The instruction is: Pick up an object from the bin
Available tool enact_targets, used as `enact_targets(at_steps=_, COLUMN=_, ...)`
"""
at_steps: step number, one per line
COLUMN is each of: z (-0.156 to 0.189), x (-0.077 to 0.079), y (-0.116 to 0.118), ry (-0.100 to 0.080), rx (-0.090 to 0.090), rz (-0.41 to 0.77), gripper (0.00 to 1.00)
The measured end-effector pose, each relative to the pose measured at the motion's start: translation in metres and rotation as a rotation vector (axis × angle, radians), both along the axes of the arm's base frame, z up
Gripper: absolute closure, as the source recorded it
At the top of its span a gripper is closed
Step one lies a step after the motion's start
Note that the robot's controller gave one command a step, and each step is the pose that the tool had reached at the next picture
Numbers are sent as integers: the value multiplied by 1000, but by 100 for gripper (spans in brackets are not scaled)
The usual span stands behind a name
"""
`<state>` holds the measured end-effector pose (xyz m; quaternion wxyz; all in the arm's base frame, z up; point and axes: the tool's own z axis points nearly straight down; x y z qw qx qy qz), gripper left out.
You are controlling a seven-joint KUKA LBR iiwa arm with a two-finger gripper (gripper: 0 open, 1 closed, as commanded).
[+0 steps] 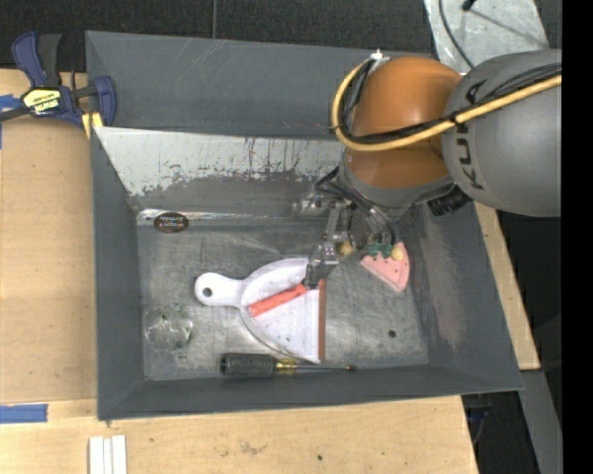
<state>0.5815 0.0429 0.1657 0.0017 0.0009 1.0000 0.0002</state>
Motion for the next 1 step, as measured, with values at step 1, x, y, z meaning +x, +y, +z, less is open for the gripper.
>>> enact_targets(at_steps=1, z=0, x=0, y=0, ry=0, rx=0, rz=0, gripper=0)
